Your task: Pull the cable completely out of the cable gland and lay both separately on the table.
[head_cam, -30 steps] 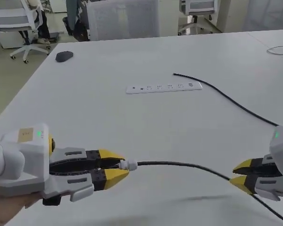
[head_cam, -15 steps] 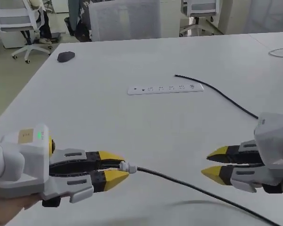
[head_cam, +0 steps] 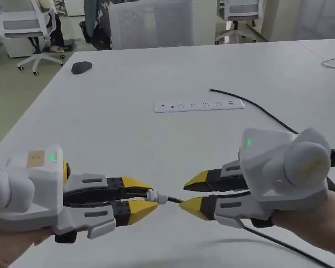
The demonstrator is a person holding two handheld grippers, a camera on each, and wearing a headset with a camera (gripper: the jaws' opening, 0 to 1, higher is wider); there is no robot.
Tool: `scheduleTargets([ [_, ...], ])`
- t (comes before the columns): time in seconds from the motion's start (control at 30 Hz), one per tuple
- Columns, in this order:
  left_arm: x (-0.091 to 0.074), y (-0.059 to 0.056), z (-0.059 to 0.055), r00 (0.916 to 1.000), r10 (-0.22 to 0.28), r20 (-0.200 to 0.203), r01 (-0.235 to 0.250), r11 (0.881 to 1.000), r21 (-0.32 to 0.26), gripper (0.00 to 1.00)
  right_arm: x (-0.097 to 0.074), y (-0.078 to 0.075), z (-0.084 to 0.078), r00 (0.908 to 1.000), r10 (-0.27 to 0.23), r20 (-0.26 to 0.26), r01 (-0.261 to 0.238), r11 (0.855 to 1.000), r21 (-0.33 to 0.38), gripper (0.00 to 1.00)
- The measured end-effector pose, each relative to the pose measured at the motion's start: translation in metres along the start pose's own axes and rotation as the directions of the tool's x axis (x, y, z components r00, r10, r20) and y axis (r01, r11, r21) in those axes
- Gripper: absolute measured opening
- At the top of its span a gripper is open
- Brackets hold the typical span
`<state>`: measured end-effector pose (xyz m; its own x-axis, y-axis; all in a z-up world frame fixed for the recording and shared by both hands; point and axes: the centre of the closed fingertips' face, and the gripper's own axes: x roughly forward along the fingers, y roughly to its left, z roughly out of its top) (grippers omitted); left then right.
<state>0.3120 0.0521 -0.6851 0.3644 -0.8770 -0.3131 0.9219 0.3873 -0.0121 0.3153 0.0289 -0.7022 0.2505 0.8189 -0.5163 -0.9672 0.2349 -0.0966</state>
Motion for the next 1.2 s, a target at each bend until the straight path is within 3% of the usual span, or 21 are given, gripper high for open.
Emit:
scheduleTargets([
  [0.4,0.001,-0.005,0.002,0.9999,-0.010,0.007,0.010,1.000,-0.002,0.14,0.011,0.006,-0.003,0.9990,0.025,-0.037,-0.027,0.999,-0.043,0.01],
  [0.77,-0.004,-0.007,0.000,0.9997,0.003,0.022,-0.003,1.000,-0.012,0.14,0.012,0.010,-0.002,0.9984,0.019,-0.053,-0.024,0.996,-0.090,0.00],
  [0.97,-0.018,-0.003,0.000,0.9986,0.032,0.041,-0.031,0.999,-0.023,0.14,0.012,0.007,-0.010,0.9956,0.009,-0.093,-0.020,0.992,-0.121,0.00],
  [1.2,-0.038,0.003,0.002,0.9937,0.084,0.074,-0.081,0.996,-0.041,0.15,0.011,0.003,-0.013,0.9936,-0.002,-0.112,-0.010,0.994,-0.109,0.00],
])
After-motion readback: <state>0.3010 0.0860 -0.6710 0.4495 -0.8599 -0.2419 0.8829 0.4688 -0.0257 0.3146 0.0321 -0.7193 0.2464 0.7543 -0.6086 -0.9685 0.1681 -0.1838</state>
